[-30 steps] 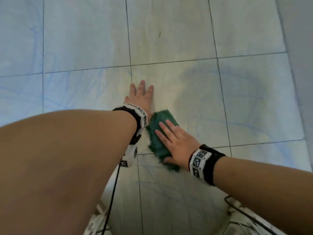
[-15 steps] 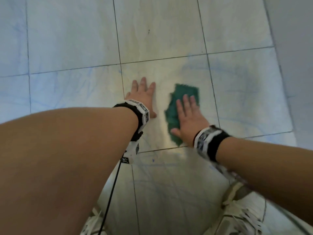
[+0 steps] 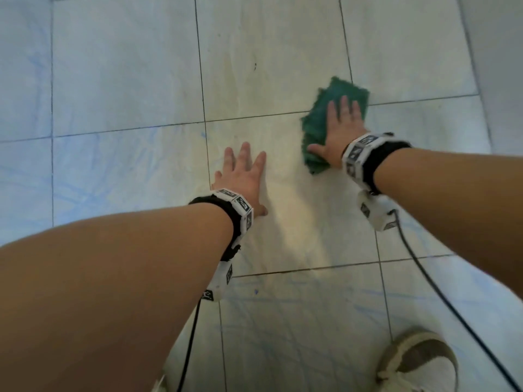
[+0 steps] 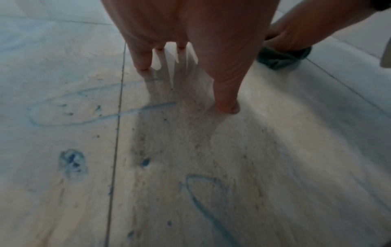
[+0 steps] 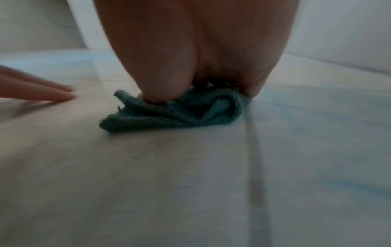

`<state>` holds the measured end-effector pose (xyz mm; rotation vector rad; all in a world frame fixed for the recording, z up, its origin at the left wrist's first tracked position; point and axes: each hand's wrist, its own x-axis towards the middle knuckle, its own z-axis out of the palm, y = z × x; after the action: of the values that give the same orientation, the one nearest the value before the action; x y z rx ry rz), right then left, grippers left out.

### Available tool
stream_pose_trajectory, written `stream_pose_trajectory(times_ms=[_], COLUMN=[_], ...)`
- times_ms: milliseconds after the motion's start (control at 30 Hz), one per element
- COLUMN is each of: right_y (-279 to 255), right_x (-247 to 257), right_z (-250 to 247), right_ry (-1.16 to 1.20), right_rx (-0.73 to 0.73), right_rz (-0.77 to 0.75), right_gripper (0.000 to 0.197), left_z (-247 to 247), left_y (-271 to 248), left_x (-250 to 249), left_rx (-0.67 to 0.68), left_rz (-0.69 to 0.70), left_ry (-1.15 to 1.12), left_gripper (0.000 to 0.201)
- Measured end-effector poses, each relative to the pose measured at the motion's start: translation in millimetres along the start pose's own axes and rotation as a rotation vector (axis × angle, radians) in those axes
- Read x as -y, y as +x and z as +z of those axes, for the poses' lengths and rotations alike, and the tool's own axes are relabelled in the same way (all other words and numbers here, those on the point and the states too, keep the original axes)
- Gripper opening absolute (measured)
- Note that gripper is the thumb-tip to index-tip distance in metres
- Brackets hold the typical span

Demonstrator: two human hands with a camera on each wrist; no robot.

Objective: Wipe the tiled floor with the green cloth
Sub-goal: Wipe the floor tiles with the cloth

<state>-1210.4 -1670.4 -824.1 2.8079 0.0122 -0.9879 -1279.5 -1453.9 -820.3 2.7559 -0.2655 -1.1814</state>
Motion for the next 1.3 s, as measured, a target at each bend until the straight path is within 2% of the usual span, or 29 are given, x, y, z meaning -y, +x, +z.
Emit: stream_pose_trajectory(times_ms=[67, 133, 200, 333, 400, 500, 633, 767, 833, 900, 1033, 1100, 1200, 1300], right_y=[2, -9, -28, -65, -68, -50, -12, 3, -1, -12, -51, -53, -28, 3], right_x=[-30, -36, -16, 51, 71, 67, 27, -46, -62, -47, 38, 66, 63, 43], right_z=[-1, 1, 7, 34, 42, 31, -2, 0, 8, 14, 31, 37, 24, -1], right_ry=[0.008, 0.028, 0.045, 0.014, -0.021, -0.032, -0.013, 0.066, 0.157, 0.17, 0.102, 0.123, 0.091, 0.078], right_rx=[0.034, 0.065, 0.075, 0.107, 0.09, 0.046, -0.017, 0.001, 0.03, 0.035, 0.032, 0.008, -0.042, -0.052], right_rz=[0.116, 0.143, 0.071, -0.201, -0.261, -0.284, -0.14, 0.217, 0.323, 0.27, -0.087, -0.168, -0.236, -0.22], right_gripper=[0.107, 0.106, 0.106, 0.11, 0.108, 0.107, 0.102, 0.103, 0.104, 0.102, 0.105, 0.107, 0.106, 0.105], left_z=[-1, -2, -3, -3, -2, 0, 0, -2, -3, -4, -7, -8, -14, -26], left_y=[0, -1, -1, -2, -2, -2, -1, -1, 1, 1, 4, 7, 14, 28], left_x=[-1, -1, -2, -3, -3, -1, 1, -3, -4, -5, -9, -10, -12, -18], left_rx=[0.003, 0.004, 0.004, -0.005, -0.013, -0.011, -0.018, 0.01, 0.02, 0.026, 0.017, -0.004, -0.066, -0.087], left_rz=[0.003, 0.001, 0.001, 0.004, 0.007, 0.004, 0.003, -0.013, -0.011, -0.019, -0.028, -0.032, -0.02, -0.02], left_ry=[-0.004, -0.007, -0.002, 0.0, -0.011, 0.008, 0.025, 0.017, 0.012, 0.008, 0.034, 0.054, 0.064, 0.041], left_gripper=[0.119, 0.118, 0.117, 0.118, 0.119, 0.118, 0.117, 0.117, 0.118, 0.118, 0.12, 0.123, 0.123, 0.125])
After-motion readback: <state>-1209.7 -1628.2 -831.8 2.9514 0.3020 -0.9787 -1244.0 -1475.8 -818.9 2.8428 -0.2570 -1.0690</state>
